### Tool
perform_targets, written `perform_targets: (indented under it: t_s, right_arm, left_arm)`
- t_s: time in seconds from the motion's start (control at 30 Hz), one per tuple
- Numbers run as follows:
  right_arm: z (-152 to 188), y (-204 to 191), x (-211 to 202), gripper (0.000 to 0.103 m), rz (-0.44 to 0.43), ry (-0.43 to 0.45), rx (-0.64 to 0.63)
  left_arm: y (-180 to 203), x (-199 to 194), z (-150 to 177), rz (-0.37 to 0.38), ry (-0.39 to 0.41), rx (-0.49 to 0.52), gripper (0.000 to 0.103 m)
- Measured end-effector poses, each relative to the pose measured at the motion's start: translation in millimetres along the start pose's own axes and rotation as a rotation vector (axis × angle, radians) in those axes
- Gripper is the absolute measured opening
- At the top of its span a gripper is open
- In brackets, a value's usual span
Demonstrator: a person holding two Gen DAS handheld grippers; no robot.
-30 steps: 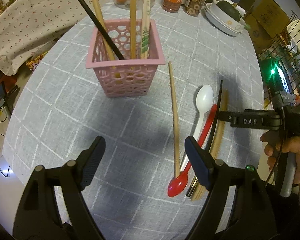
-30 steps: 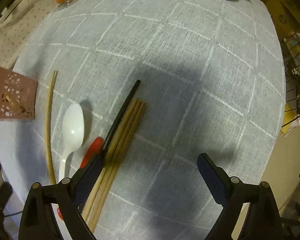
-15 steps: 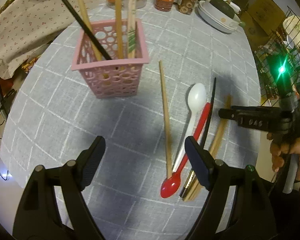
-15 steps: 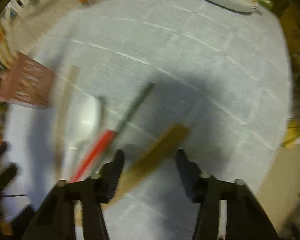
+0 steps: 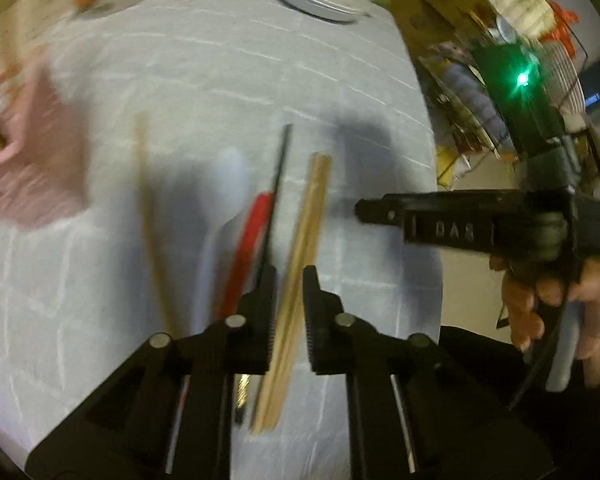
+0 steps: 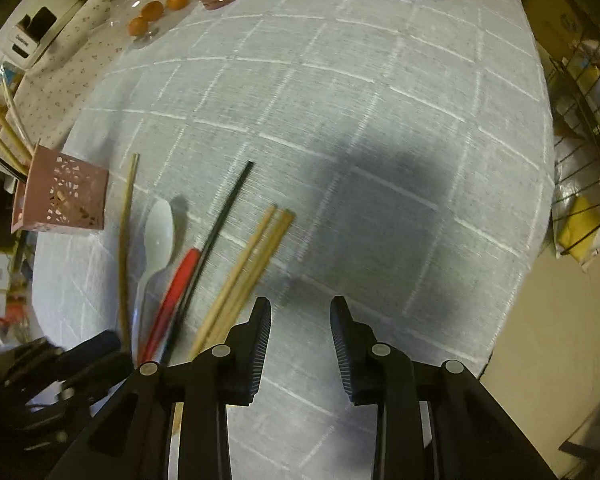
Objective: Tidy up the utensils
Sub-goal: 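Grasp a loose wooden chopstick with the left tool and lift it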
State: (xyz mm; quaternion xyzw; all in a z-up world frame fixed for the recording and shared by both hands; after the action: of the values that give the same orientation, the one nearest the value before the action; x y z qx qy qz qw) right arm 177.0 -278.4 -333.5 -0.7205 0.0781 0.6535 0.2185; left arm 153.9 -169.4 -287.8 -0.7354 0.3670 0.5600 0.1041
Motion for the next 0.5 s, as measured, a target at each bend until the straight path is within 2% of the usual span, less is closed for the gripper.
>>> perform_targets:
  t_s: [0.1, 0.17, 0.37, 0.5]
  right_arm:
    - [1, 11, -4, 0.039, -0.002, -0.003, -0.001]
    - [-2, 12, -5, 0.05, -0.008, -0.004, 0.003]
    - [0, 20, -4, 0.061, -0.014, -0.024, -0.012]
    - [-1, 28, -6, 0.066, -0.005, -0.023, -0.008]
  left_arm:
    - [0, 19, -15, -0.01, -0.009, 0.005, 0.012]
    - [-3, 32, -18, -0.018, -0.025, -0.001, 0.012]
    - [-1, 53, -18, -0.035, -0.072, 0.018, 0.012]
    - [-2, 54, -23, -0.057, -0.062, 0.013, 0.012]
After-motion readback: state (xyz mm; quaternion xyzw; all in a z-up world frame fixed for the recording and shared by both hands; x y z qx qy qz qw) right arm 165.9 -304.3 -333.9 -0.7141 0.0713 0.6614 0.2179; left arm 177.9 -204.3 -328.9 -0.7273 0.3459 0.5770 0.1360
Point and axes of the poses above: each gripper's, at about its wrist camera, not at the fingertips, and x roughly the way its jaws point, y to its right, z to its underside, the point moved 10 cm from there along x, roughly the way its jaws point, and after that the axes turned 15 degrees about x, right-handed, at the moved point
